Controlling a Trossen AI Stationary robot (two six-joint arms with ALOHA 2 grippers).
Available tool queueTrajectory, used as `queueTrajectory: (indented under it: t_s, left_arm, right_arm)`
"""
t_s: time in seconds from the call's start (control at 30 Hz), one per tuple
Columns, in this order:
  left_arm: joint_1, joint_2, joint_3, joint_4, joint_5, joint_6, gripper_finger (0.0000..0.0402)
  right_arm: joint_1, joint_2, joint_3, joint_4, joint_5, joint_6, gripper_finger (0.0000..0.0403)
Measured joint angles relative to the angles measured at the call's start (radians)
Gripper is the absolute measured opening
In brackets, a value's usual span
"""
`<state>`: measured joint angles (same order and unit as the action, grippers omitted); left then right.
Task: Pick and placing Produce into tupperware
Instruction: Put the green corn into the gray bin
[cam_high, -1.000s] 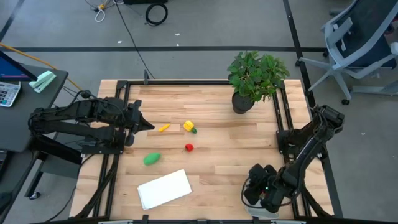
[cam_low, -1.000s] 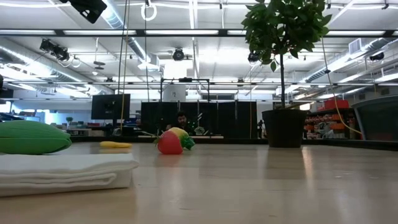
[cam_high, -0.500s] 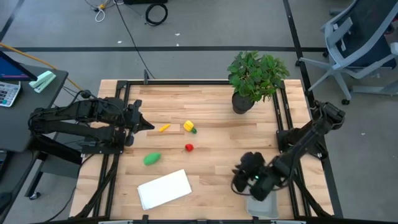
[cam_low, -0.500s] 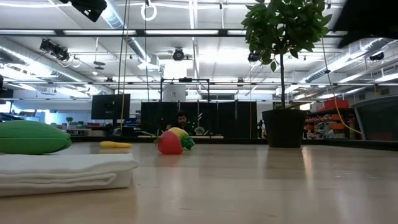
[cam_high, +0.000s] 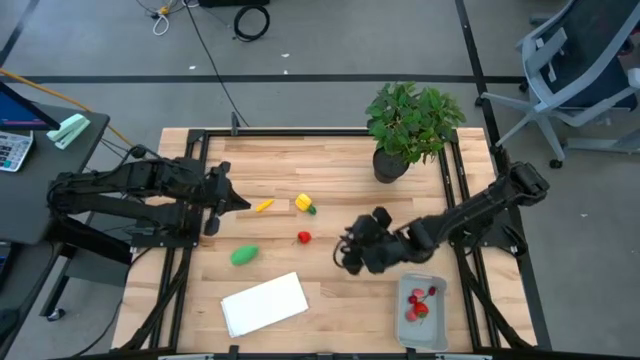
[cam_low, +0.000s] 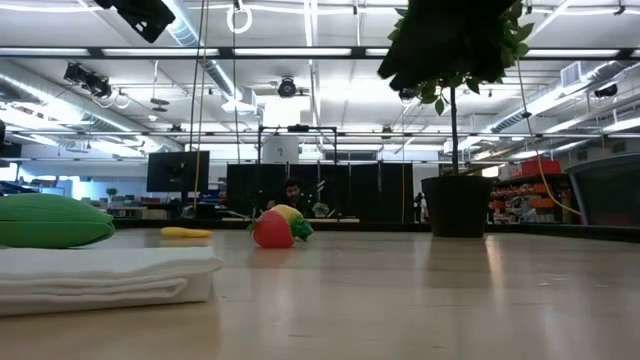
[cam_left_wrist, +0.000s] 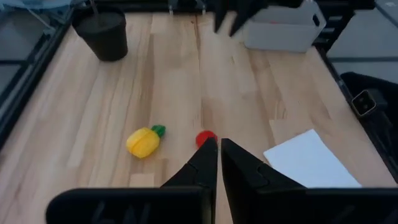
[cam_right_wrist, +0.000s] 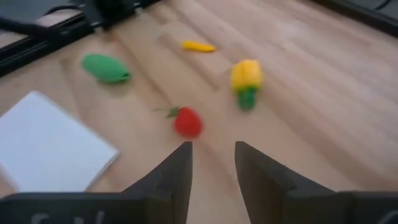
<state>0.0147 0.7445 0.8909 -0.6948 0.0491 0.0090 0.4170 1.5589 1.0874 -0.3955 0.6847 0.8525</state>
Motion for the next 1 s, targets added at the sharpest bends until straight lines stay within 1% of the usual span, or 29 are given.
queueTrajectory:
  t_s: [0.13,0.23,0.4,0.53,0.63,0.8,0.9,1.0]
  left_arm:
    - [0.0,0.066,0.0,-0.013,-0.003,0.002,0.003]
    - [0.0,0.137,0.0,-0.022,-0.041,0.004,0.0035]
    - [0.0,0.272,0.0,-0.033,-0.143,0.136,0.0051]
    - [-0.002,0.382,0.0,0.02,-0.151,0.217,0.0075]
    - [-0.011,0.462,0.0,0.101,-0.151,0.22,0.01]
    - [-0.023,0.584,0.0,0.154,-0.151,0.222,0.015]
    - [-0.025,0.646,0.0,0.181,-0.15,0.182,0.0174]
    - [-0.025,0.696,0.0,0.211,-0.15,0.098,0.0188]
  right_arm:
    - [-0.063,0.0,0.0,0.0,-0.04,-0.081,0.0128]
    - [-0.094,0.0,0.0,0.0,-0.076,-0.166,0.0133]
    - [-0.135,0.0,0.0,0.0,-0.138,-0.24,0.0158]
    - [-0.165,0.0,0.0,-0.001,-0.196,-0.297,0.0187]
    - [-0.184,0.0,0.0,0.0,-0.199,-0.33,0.0207]
    - [-0.214,0.0,0.0,0.0,-0.195,-0.355,0.0228]
    - [-0.228,0.0,0.0,0.0,-0.194,-0.357,0.023]
    - [-0.243,0.0,0.0,0.0,-0.193,-0.358,0.0227]
